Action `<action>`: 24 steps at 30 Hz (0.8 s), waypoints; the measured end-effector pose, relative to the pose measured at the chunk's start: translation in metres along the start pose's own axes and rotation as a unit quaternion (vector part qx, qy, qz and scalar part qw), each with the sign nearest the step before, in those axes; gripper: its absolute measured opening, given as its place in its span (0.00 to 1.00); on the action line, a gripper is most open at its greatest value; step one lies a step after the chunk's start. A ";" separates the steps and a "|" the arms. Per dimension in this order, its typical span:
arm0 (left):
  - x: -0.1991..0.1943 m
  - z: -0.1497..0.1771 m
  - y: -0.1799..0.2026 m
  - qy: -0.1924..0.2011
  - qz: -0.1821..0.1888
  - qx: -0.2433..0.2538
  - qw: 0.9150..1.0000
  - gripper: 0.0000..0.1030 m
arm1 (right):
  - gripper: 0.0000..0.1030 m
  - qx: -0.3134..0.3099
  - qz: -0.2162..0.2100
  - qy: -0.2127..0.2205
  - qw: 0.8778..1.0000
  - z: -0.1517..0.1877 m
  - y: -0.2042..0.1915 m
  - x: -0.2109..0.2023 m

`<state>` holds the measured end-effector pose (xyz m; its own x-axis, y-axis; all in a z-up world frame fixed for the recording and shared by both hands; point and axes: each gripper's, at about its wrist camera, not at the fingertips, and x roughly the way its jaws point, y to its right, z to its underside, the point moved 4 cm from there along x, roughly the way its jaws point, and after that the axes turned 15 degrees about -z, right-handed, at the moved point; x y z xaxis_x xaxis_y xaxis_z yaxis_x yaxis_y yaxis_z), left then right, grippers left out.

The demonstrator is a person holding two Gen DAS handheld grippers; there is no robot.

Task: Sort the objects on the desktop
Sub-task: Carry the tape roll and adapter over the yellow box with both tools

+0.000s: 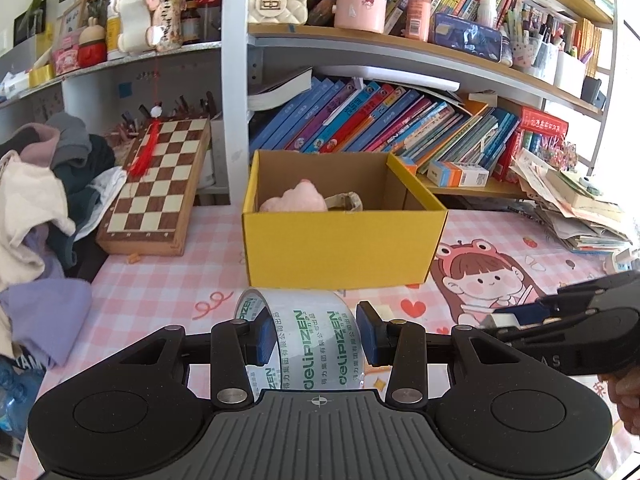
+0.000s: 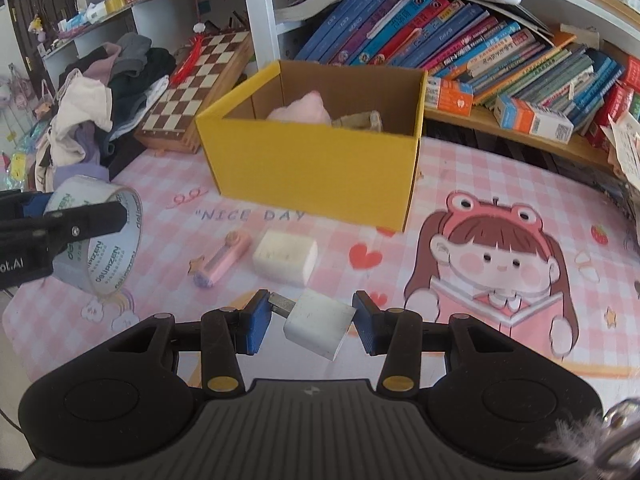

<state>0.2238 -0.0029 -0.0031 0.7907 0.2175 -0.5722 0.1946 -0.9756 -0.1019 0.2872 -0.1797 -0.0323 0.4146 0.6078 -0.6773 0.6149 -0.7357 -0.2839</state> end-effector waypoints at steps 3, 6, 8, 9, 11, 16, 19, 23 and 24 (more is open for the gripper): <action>0.004 -0.013 0.003 0.007 0.006 0.003 1.000 0.39 | 0.41 -0.010 -0.002 0.005 1.000 -0.017 0.007 0.000; 0.009 -0.029 0.006 0.018 0.009 0.009 1.000 0.39 | 0.41 -0.021 -0.006 0.011 1.000 -0.038 0.015 0.000; 0.013 -0.041 0.008 0.025 0.011 0.011 1.000 0.39 | 0.41 -0.031 -0.008 0.017 0.999 -0.054 0.019 -0.001; 0.016 -0.047 0.009 0.028 0.011 0.011 0.999 0.39 | 0.41 -0.036 -0.009 0.020 0.999 -0.062 0.021 -0.001; 0.022 -0.061 0.010 0.037 0.010 0.012 0.999 0.39 | 0.41 -0.047 -0.010 0.028 0.998 -0.080 0.026 -0.001; 0.038 -0.095 0.014 0.067 -0.004 0.020 0.998 0.39 | 0.41 -0.080 -0.007 0.044 0.996 -0.121 0.035 0.001; 0.048 -0.114 0.020 0.081 -0.011 0.036 0.996 0.39 | 0.41 -0.101 -0.009 0.042 0.994 -0.142 0.039 0.006; 0.062 -0.130 0.026 0.086 -0.016 0.044 0.995 0.39 | 0.41 -0.130 -0.011 0.032 0.991 -0.164 0.044 0.016; 0.067 -0.133 0.027 0.085 -0.017 0.044 0.995 0.39 | 0.41 -0.136 -0.010 0.030 0.990 -0.168 0.046 0.019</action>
<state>0.3594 -0.0108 0.0644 0.8730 0.2460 -0.4212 0.1777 -0.9646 -0.1950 0.4360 -0.1515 0.0554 0.4358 0.6438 -0.6290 0.7771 -0.6217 -0.0979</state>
